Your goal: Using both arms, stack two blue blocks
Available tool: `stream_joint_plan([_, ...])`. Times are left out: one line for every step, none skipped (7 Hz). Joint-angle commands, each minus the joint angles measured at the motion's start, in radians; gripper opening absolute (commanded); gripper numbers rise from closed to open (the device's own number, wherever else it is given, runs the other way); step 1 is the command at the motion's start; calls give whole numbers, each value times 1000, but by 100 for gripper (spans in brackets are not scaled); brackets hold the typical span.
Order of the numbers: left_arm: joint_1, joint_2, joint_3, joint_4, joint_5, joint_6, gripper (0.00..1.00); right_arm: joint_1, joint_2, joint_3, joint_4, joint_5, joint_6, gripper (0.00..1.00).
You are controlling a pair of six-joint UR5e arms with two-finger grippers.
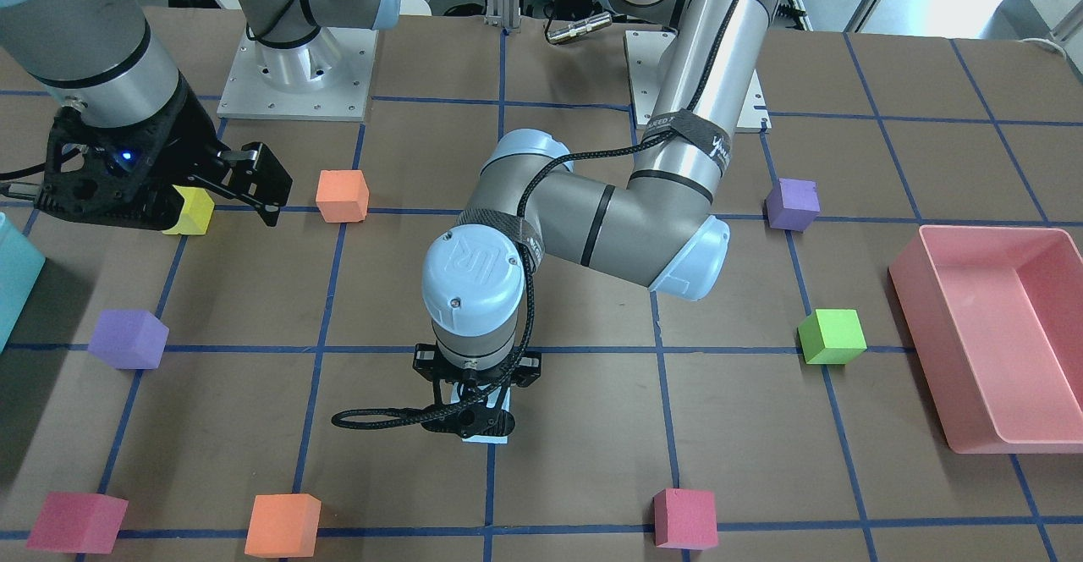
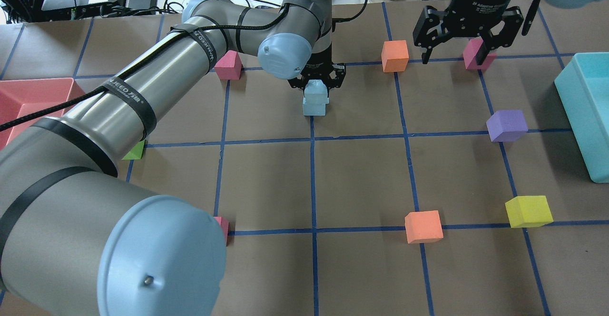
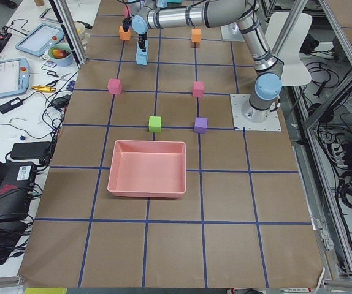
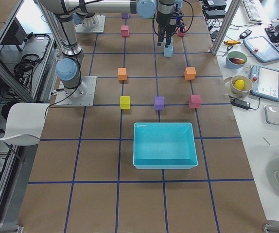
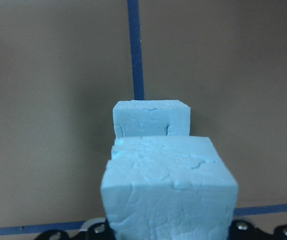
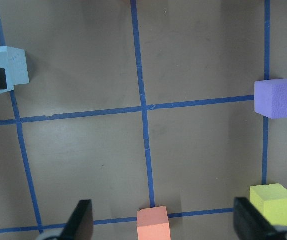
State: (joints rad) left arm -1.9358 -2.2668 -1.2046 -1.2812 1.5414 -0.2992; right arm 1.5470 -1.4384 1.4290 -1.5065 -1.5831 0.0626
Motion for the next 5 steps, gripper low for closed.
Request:
stream_joint_plan([1, -17, 7, -1, 46, 11, 52, 1, -33, 40, 0, -5, 3, 100])
stream_joint_plan([1, -17, 5, -9, 46, 11, 52, 1, -40, 47, 0, 2, 3, 100])
stream_joint_plan([1, -17, 7, -1, 45, 11, 52, 1, -43, 51, -1, -5, 2, 100])
stream_joint_plan([1, -19, 7, -1, 40, 0, 52, 1, -42, 53, 0, -8, -3, 100])
stream_joint_plan([1, -22, 7, -1, 34, -7, 52, 1, -42, 53, 0, -8, -1, 100])
